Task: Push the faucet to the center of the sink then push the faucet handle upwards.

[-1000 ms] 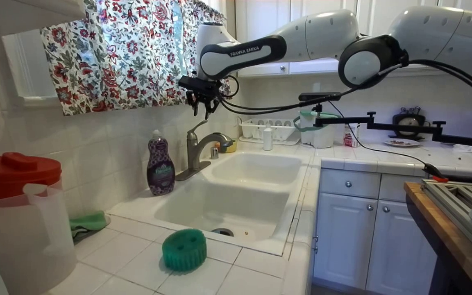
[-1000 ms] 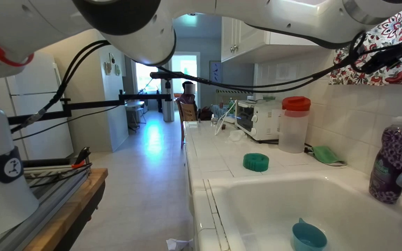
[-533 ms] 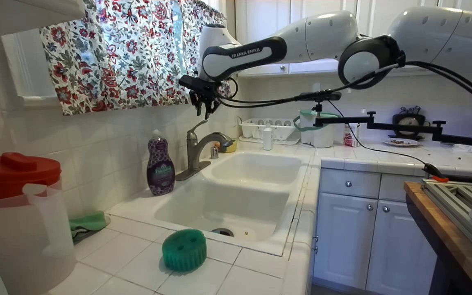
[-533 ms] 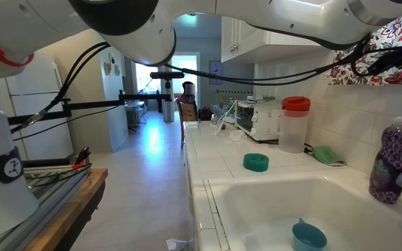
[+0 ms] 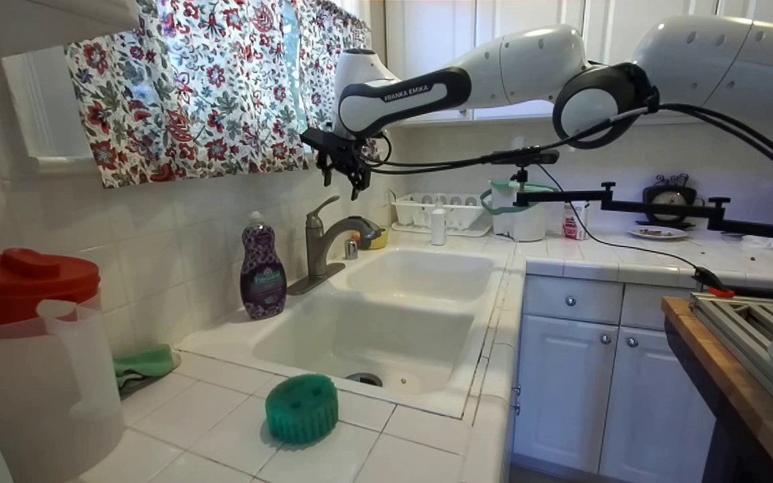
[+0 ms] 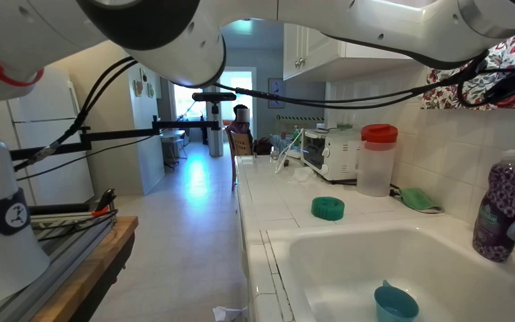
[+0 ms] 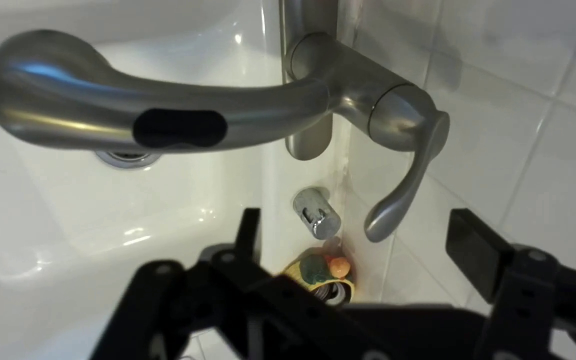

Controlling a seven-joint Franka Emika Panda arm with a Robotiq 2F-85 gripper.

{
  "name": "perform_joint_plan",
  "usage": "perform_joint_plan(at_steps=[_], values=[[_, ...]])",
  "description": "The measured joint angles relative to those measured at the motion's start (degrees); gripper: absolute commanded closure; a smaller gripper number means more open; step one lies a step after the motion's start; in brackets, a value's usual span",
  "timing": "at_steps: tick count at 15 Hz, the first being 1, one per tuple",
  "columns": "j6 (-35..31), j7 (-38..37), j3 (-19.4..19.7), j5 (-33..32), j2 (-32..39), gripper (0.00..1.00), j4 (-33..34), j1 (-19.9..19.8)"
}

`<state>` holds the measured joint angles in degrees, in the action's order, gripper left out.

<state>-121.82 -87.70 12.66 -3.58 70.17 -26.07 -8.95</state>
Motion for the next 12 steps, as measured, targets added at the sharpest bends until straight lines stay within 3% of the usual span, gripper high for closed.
perform_joint_plan(at_steps=[8,12], values=[[-3.29,4.73,-2.17,0.03,2.07,0.01,-0.01,-3.28],[-5.82,8.74,-3.01,0.04,2.84,0.10,-0.01,-3.79]])
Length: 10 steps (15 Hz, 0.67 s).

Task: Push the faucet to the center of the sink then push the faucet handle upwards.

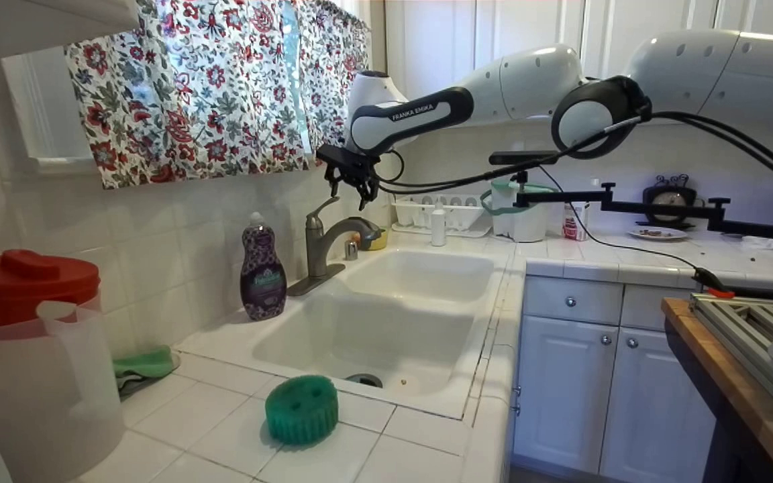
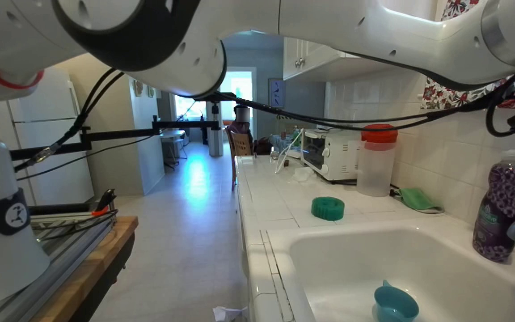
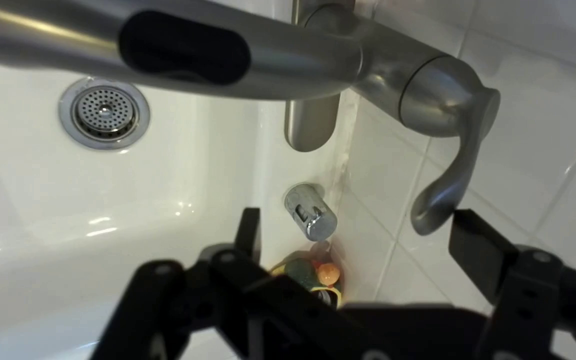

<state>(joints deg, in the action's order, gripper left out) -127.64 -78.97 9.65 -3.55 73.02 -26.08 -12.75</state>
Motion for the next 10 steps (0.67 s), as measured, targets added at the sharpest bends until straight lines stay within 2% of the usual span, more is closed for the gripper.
perform_joint_plan(at_steps=[6,7,9,10], values=[[-1.87,2.74,-0.32,0.20,0.24,0.16,0.02,-0.04],[-2.09,3.03,-0.32,0.20,0.26,0.37,0.02,-0.04],[-2.76,3.77,-0.32,0.20,0.29,0.43,0.02,-0.04],[-3.15,4.24,-0.33,0.20,0.29,0.50,0.02,-0.02]])
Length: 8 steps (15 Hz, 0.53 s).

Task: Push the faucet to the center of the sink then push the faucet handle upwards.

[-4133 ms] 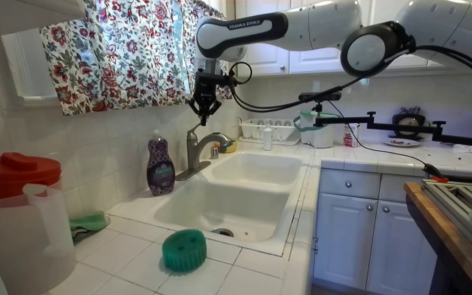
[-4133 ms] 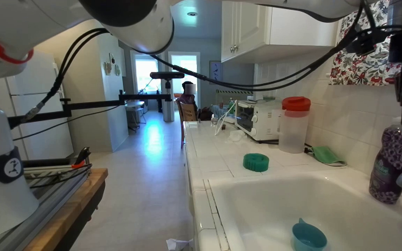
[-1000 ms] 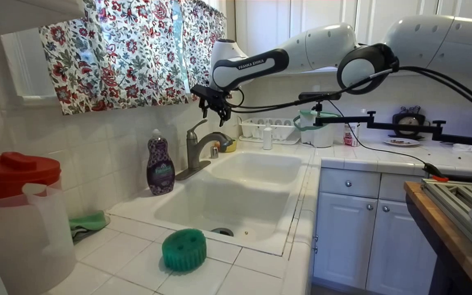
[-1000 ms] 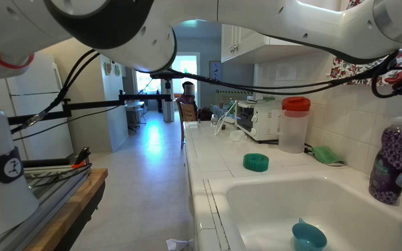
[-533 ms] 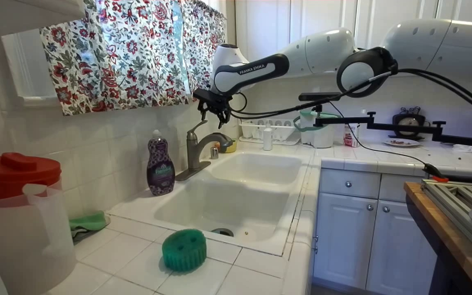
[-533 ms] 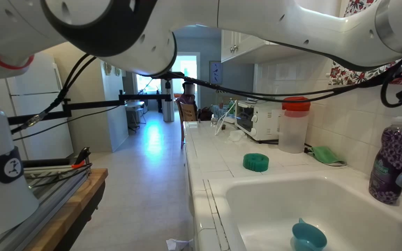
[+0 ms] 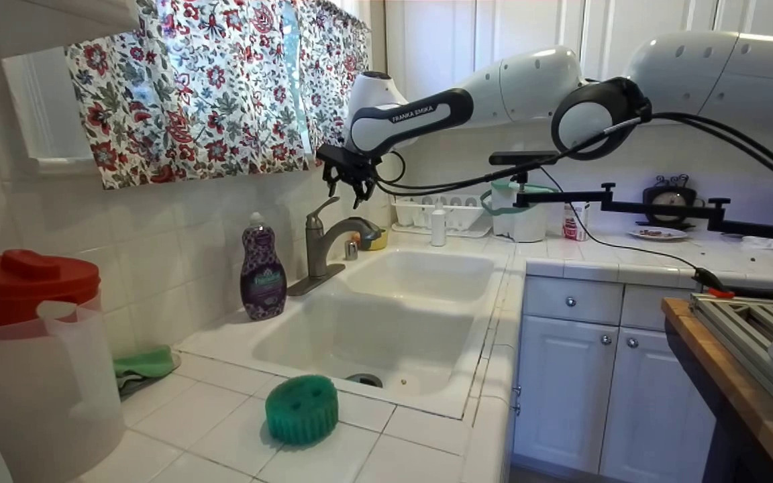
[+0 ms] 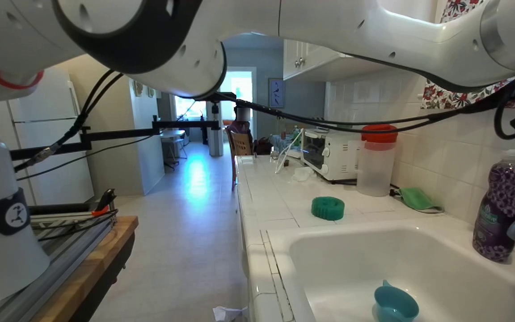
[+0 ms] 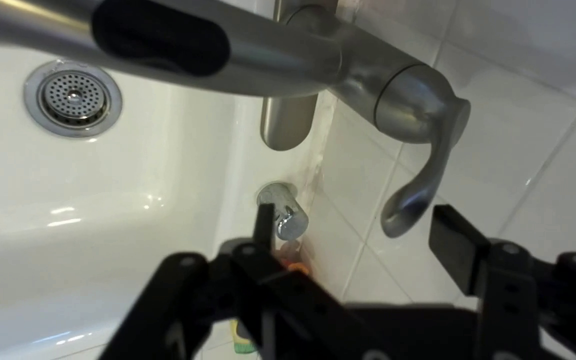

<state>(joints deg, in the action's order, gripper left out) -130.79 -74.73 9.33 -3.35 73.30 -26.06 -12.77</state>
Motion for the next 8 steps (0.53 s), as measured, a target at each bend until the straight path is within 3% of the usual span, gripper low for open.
perform_joint_plan(at_steps=[6,8], values=[[-3.92,3.06,-0.39,0.00,0.10,0.97,0.02,0.18],[-5.53,3.83,-0.61,0.01,0.18,0.95,0.04,0.16]])
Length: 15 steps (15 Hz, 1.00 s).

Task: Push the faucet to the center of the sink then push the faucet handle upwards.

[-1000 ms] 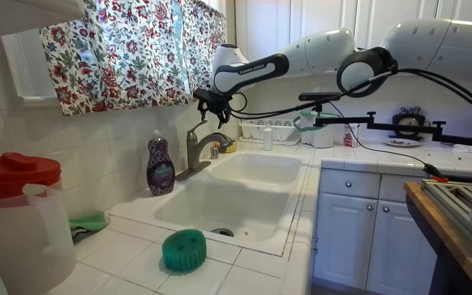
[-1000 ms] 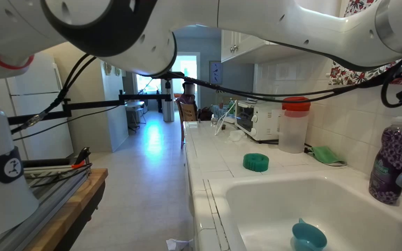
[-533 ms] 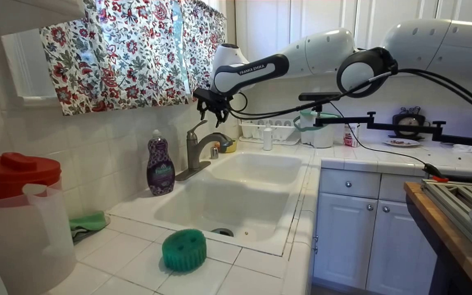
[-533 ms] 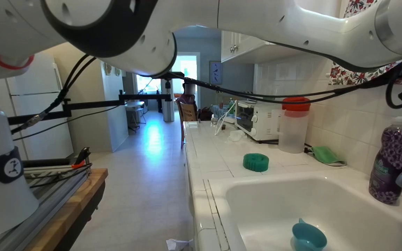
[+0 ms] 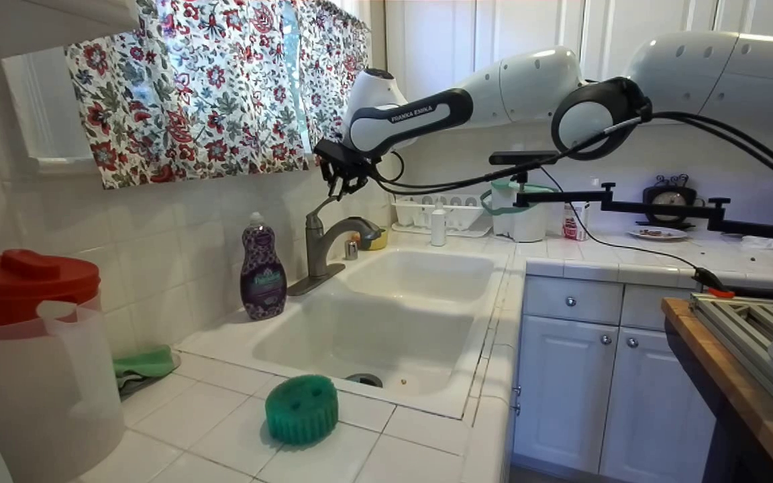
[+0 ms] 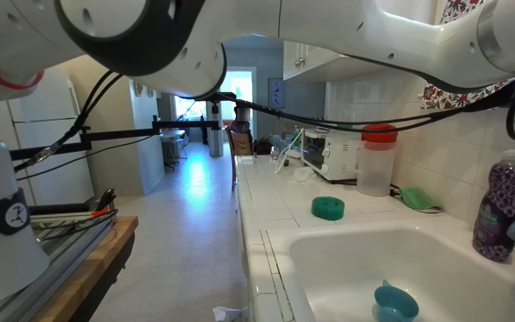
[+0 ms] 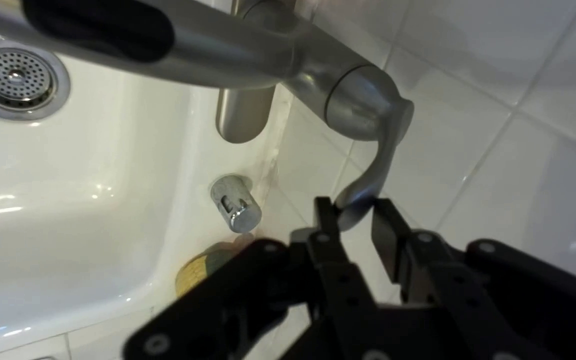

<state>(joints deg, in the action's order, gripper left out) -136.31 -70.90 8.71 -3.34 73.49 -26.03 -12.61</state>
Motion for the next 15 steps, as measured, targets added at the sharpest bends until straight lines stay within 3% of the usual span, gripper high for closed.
perform_joint_plan(at_steps=[9,10,11,12,13,15], values=[[-4.29,8.54,-0.49,0.05,-0.62,1.00,0.48,0.64],[-4.32,9.99,-0.93,0.07,-0.84,0.93,0.50,0.90],[-4.32,11.03,-1.03,0.08,-1.05,0.73,0.53,1.29],[-4.30,11.85,-1.17,0.13,-1.29,0.67,0.53,1.66],[-4.24,12.45,-1.46,0.29,-1.55,0.91,0.54,1.92],[-3.83,13.04,-2.28,0.97,-2.20,0.95,0.55,2.14]])
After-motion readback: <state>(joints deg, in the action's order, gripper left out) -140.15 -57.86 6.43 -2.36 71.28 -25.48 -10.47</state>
